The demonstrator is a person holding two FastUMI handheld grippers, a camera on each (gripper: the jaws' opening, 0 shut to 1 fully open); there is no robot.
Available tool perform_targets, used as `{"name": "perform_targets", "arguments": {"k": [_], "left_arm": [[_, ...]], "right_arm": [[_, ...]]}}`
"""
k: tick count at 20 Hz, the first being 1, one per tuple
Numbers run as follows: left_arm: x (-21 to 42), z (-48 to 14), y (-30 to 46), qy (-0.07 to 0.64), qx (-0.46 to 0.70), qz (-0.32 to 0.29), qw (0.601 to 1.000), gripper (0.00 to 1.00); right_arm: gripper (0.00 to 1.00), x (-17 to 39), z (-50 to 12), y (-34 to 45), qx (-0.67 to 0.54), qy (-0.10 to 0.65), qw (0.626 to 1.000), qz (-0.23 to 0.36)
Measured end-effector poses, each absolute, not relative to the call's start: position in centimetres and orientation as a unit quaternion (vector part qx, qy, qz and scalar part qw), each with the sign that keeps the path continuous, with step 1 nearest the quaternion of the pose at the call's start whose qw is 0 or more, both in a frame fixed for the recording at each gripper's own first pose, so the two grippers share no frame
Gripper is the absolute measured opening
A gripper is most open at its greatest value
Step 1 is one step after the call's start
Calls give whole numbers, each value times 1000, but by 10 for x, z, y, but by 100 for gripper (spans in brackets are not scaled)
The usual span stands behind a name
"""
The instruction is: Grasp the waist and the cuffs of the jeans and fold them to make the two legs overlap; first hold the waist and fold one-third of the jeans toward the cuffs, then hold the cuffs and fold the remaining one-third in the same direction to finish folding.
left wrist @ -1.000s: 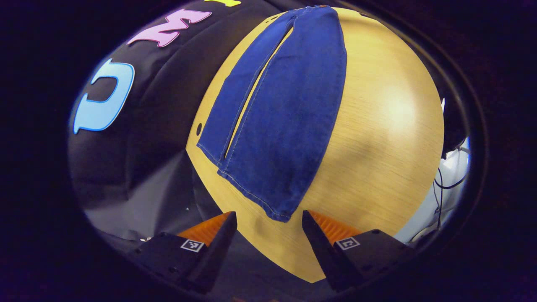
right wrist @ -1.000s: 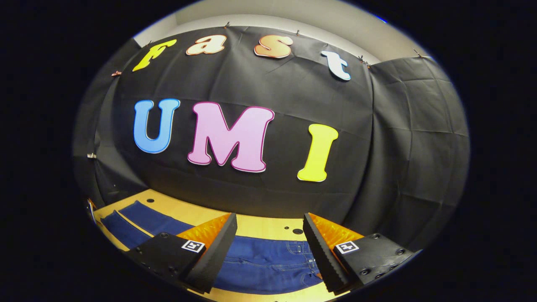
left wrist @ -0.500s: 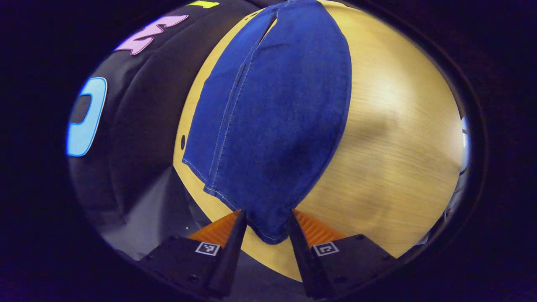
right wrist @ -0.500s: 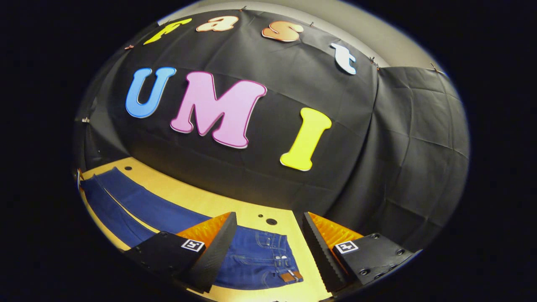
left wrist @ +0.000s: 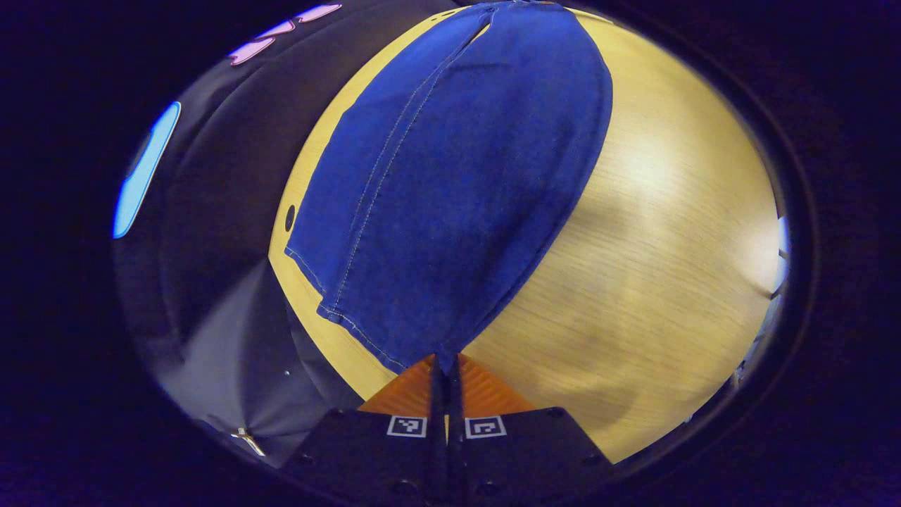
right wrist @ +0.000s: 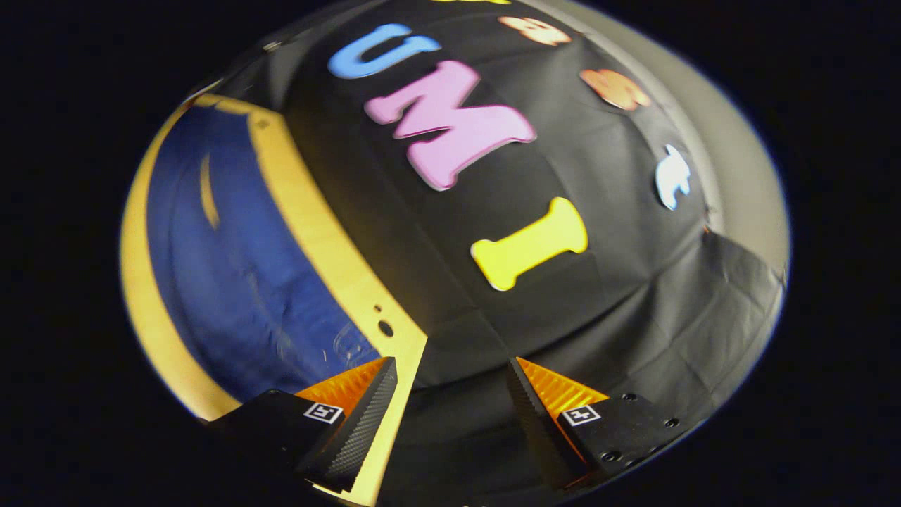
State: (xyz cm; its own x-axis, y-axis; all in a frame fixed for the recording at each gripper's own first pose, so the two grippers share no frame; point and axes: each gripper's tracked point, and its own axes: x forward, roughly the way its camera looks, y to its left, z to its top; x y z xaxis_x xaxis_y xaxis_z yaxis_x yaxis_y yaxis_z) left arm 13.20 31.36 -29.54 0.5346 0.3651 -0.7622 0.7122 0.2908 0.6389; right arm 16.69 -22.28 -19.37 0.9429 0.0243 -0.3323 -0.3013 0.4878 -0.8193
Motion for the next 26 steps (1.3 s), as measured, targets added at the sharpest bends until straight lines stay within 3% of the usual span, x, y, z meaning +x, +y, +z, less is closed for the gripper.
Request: {"name": "perform_targets", "arguments": {"k": [6, 10, 12, 13, 14, 19, 21, 24, 26], "left_arm": [[131, -295, 313, 476, 594, -141, 633, 5], [132, -296, 312, 474, 597, -136, 633, 6], [133, -295, 313, 467, 602, -127, 635, 6], [133, -296, 313, 468, 598, -123, 639, 10], [133, -296, 313, 470, 595, -120, 641, 6], [133, -296, 310, 477, 594, -120, 637, 6], [133, -296, 309, 476, 592, -114, 640, 6], [133, -296, 309, 476, 591, -105, 643, 6], [133, -296, 309, 475, 594, -102, 641, 6]], "right_arm": [[96, 138, -302, -268, -583, 250, 735, 238], [95, 113, -362, -279, -627, 307, 650, 300], [95, 107, -390, -271, -629, 324, 632, 316], [95, 109, -399, -270, -635, 327, 626, 312], [95, 110, -410, -270, -645, 326, 620, 305], [92, 150, -421, -262, -683, 288, 608, 285], [84, 153, -436, -261, -672, 307, 603, 301], [26, 156, -441, -262, -675, 312, 600, 295], [14, 152, -441, -263, -668, 322, 602, 295]]}}
